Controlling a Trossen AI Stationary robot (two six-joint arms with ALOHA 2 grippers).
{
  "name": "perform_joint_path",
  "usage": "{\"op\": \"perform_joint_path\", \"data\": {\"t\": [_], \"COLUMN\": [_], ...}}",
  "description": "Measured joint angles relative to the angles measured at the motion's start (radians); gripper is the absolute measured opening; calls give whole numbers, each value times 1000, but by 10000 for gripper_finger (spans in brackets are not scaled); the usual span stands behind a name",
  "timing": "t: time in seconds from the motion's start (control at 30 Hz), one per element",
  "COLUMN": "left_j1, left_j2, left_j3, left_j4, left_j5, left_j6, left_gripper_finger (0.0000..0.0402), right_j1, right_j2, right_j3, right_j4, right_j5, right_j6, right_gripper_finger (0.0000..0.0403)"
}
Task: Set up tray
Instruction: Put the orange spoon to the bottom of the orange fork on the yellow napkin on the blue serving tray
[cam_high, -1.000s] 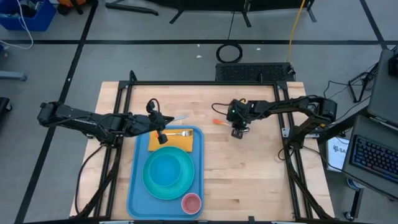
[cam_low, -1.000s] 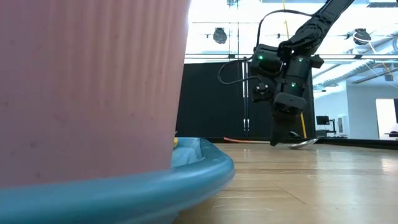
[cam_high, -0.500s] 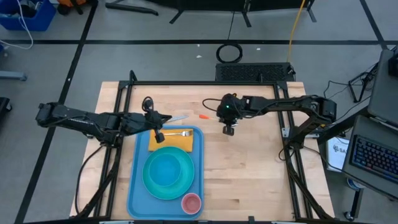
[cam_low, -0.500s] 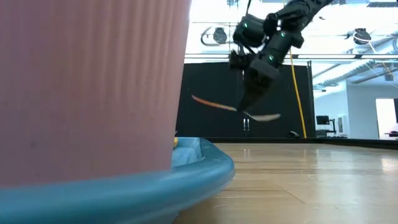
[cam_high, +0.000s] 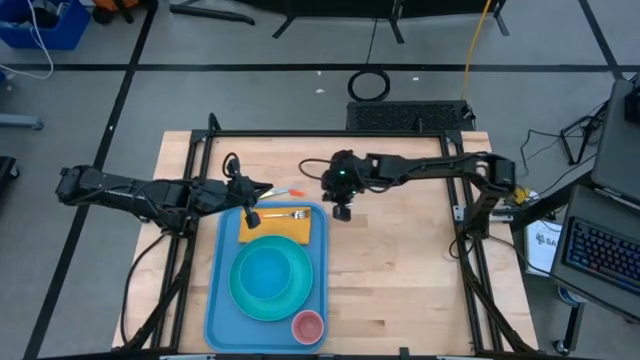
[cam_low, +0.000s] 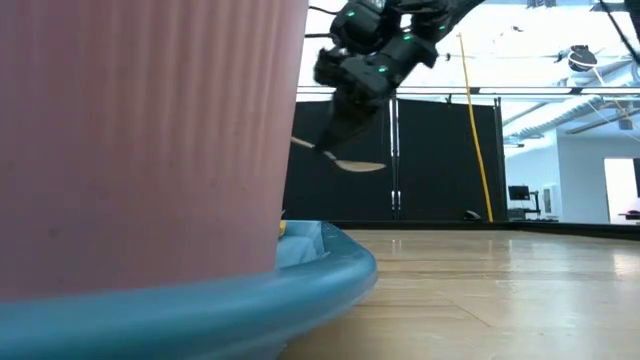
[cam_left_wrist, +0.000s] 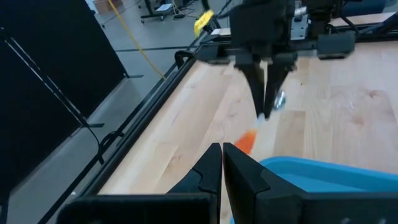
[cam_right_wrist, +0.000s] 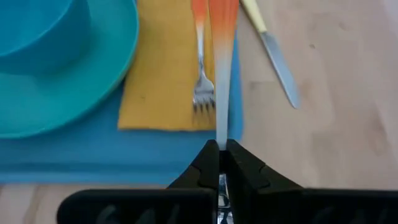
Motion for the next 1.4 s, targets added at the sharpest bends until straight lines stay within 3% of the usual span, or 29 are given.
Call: {"op": "perform_joint_path", "data": {"t": [0.2, 0.53, 1.4], "left_j1": [0, 0, 0], "left_j2": [0, 0, 0], "left_j3": [0, 0, 0], "left_j4": [-5, -11, -5], "left_j5": [0, -2, -2], "left_j6": [2, 2, 2], "left_gripper_finger": [21, 21, 21], "right_j1": [21, 63, 95], "right_j2": [130, 295, 516], "right_j3": [139, 356, 584], "right_j4": [-20, -90, -109], "right_j5": [-91, -142, -194], "right_j6": [-22, -76, 46], "right_gripper_finger": [0, 0, 0]}}
